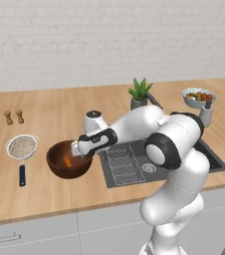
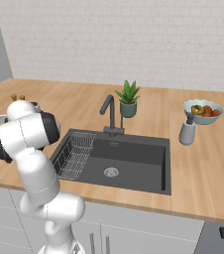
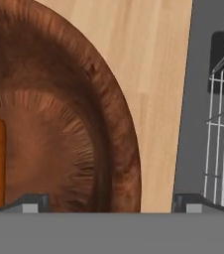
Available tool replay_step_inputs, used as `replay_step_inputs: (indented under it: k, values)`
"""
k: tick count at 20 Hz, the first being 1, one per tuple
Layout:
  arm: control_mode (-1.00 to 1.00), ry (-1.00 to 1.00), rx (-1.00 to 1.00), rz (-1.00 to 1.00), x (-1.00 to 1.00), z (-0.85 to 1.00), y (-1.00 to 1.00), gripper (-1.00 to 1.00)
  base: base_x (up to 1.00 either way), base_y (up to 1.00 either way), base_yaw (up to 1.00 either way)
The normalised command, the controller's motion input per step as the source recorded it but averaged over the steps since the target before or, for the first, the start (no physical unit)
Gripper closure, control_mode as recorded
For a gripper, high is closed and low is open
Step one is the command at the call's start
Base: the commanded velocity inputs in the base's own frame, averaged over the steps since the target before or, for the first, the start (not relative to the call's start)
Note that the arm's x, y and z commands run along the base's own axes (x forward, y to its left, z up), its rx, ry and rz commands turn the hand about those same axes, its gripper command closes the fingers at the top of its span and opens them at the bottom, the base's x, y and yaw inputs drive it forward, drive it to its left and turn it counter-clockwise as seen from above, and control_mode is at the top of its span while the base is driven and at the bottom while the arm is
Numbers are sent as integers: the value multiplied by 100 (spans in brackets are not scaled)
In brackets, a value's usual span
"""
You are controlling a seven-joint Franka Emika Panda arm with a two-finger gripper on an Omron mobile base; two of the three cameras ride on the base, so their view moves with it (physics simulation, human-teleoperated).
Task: Pick the carrot from the sink and place it in the bowl. Then pick the bowl and place it in the microwave. Then close the microwave door and press the start button.
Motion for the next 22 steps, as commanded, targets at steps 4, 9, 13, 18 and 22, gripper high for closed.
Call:
replay_step_inputs:
  k: [4, 9, 13, 18, 22]
  values:
    - [-100, 0, -1, 0, 0, -14, 12, 100, 0, 0, 0]
    - [-100, 0, 0, 0, 0, -15, 12, 100, 0, 0, 0]
    - [-100, 0, 0, 0, -6, -3, 4, 100, 0, 0, 0]
    - [-100, 0, 0, -18, -2, 4, -13, 100, 0, 0, 0]
    - [-100, 0, 3, -28, -14, 33, -34, 100, 0, 0, 0]
